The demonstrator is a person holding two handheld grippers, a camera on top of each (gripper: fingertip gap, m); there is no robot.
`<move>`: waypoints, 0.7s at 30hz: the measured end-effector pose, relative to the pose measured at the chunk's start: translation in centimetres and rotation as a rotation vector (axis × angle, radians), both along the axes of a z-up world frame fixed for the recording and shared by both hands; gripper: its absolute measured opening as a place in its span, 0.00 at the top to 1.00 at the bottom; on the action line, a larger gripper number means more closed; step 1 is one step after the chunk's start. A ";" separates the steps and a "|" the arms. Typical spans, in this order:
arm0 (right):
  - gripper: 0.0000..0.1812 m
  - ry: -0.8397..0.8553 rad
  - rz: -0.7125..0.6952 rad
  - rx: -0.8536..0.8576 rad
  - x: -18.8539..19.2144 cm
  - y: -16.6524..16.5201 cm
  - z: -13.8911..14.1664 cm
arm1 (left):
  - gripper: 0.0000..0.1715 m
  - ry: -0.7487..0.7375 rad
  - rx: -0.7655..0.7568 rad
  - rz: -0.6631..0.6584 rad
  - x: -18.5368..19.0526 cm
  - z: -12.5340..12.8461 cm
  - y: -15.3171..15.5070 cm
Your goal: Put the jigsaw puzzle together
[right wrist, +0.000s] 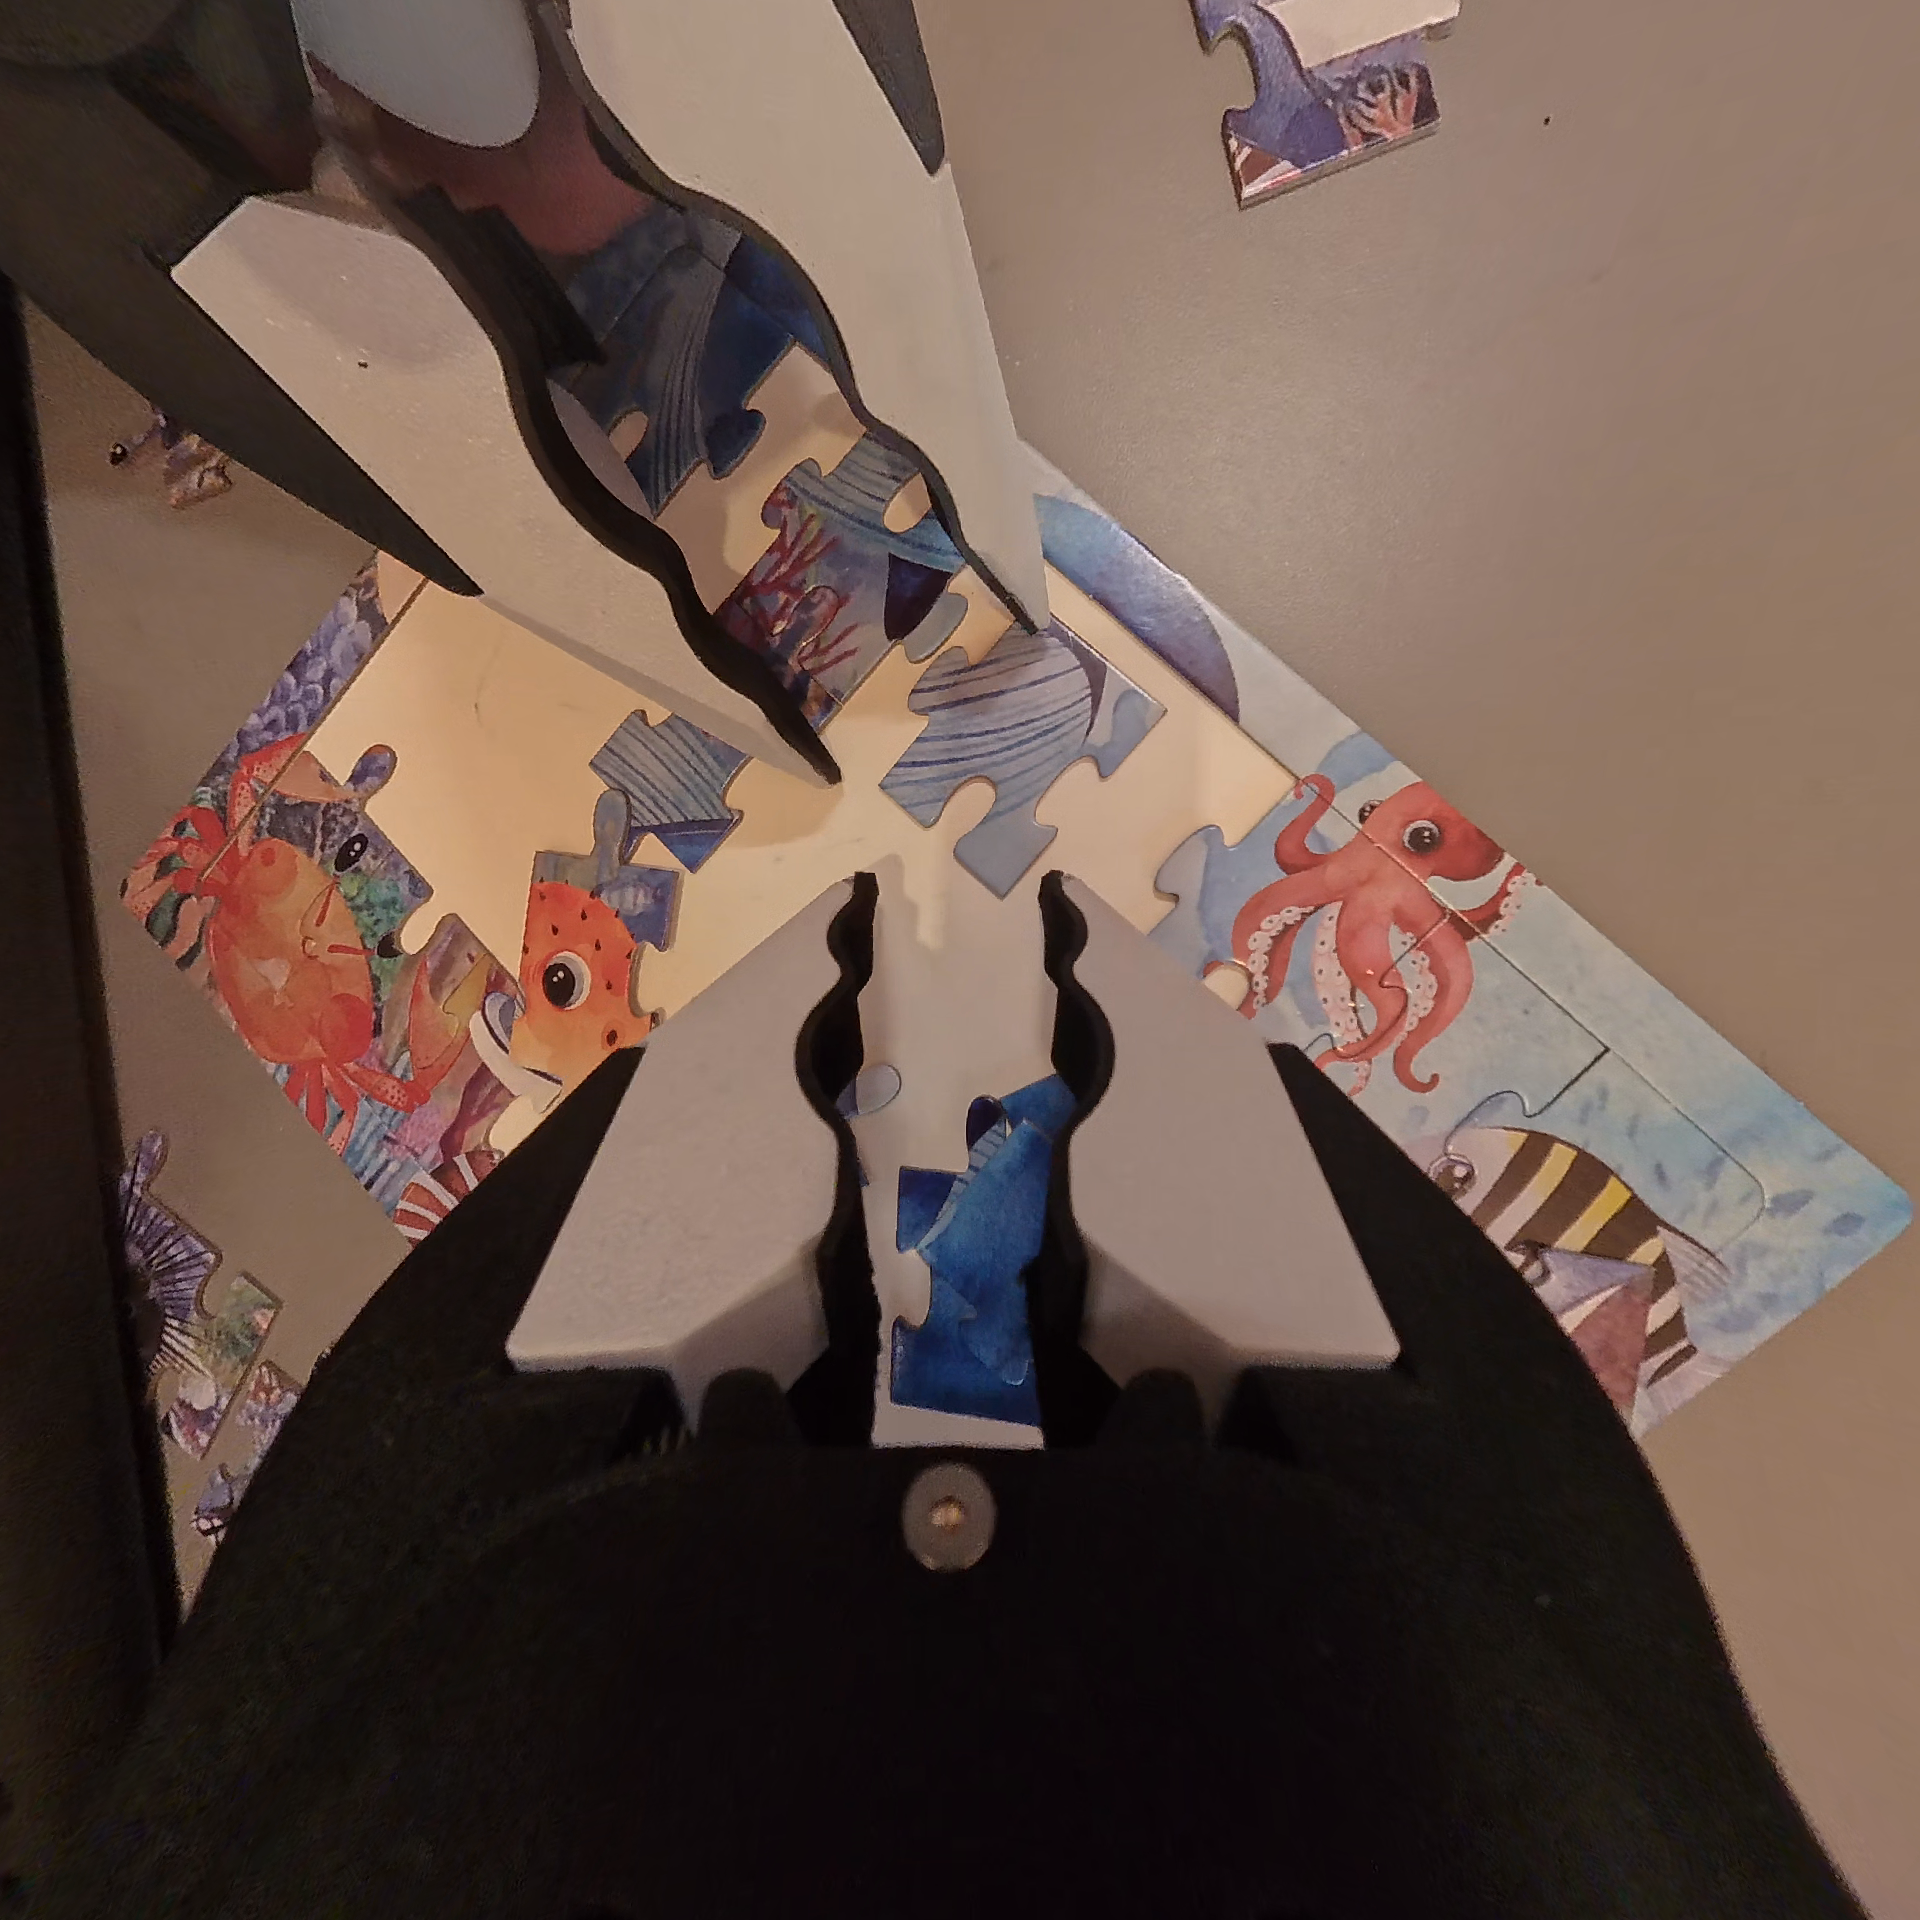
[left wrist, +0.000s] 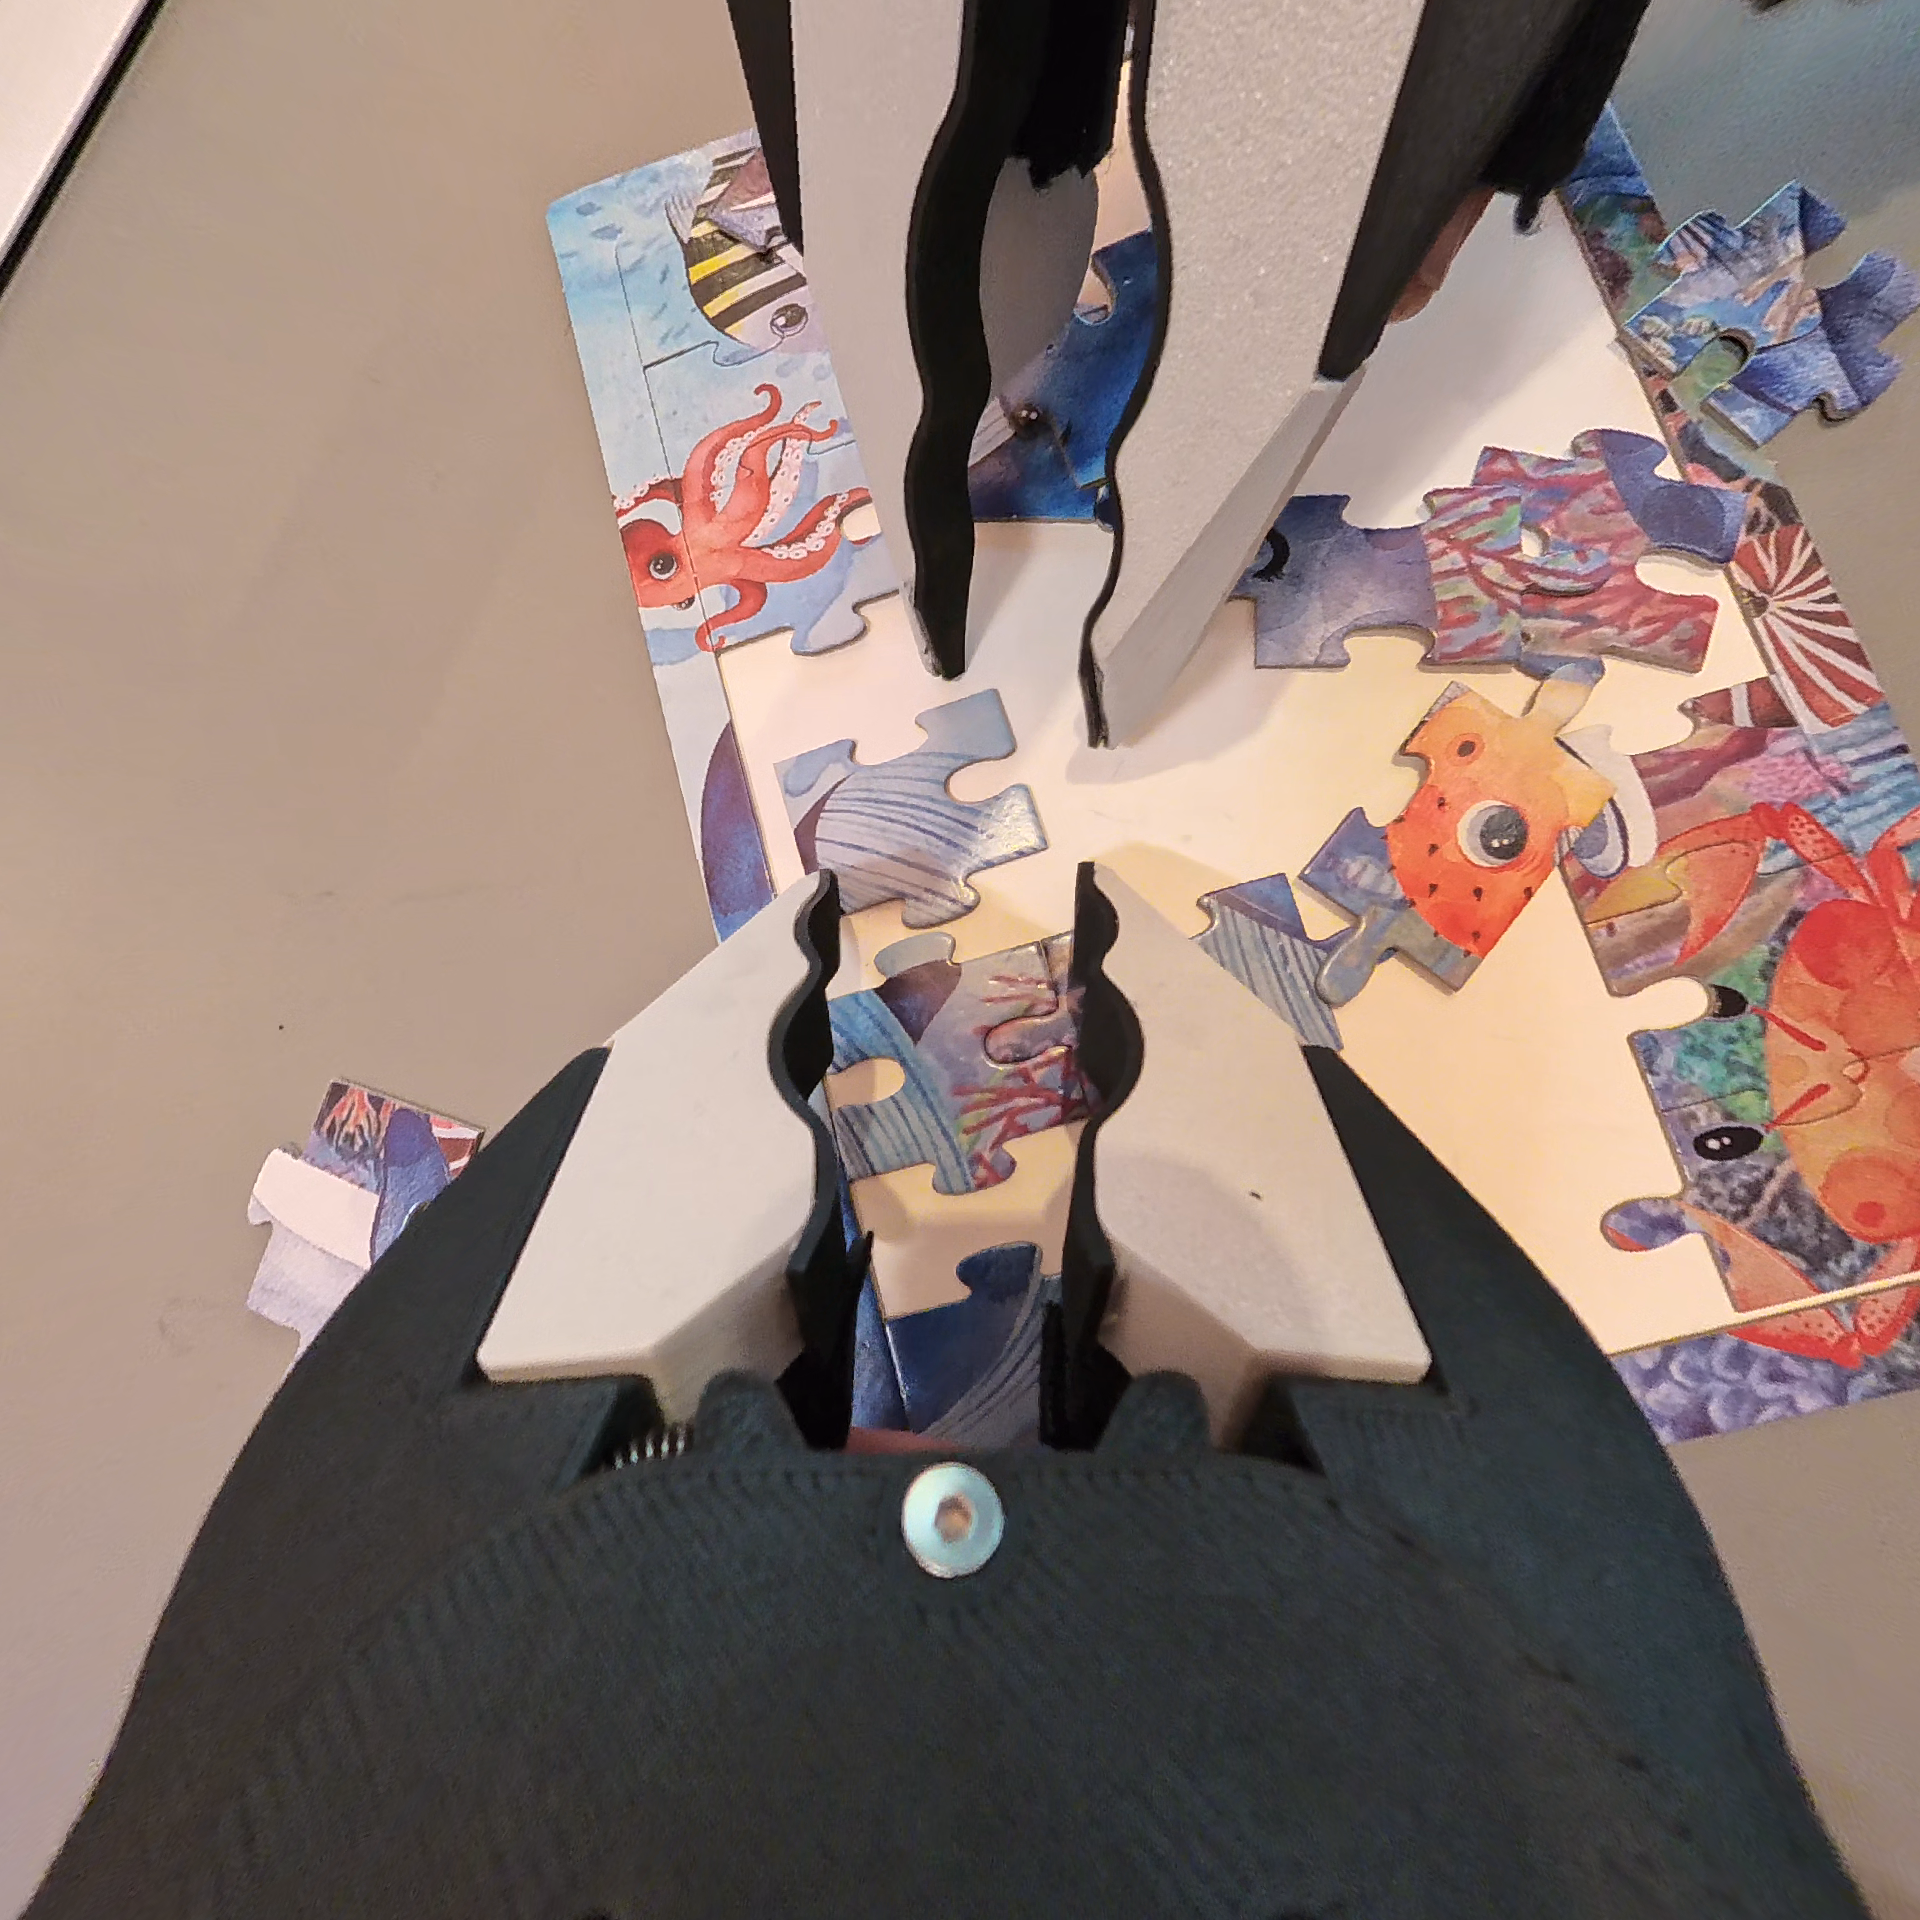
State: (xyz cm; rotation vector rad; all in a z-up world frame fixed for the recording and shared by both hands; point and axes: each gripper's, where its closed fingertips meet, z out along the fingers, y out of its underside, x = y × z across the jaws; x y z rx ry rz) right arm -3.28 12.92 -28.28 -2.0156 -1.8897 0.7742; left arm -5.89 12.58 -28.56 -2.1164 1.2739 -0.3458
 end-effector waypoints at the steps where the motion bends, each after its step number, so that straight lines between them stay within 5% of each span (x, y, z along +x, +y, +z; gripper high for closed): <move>1: 0.83 0.002 -0.002 0.002 0.0 0.0 0.0 | 0.75 -0.001 -0.002 0.001 0.0 0.0 0.0; 21: 0.93 0.012 0.016 0.031 -0.2 0.0 -0.3 | 0.76 -0.021 -0.014 -0.005 0.2 -0.1 0.0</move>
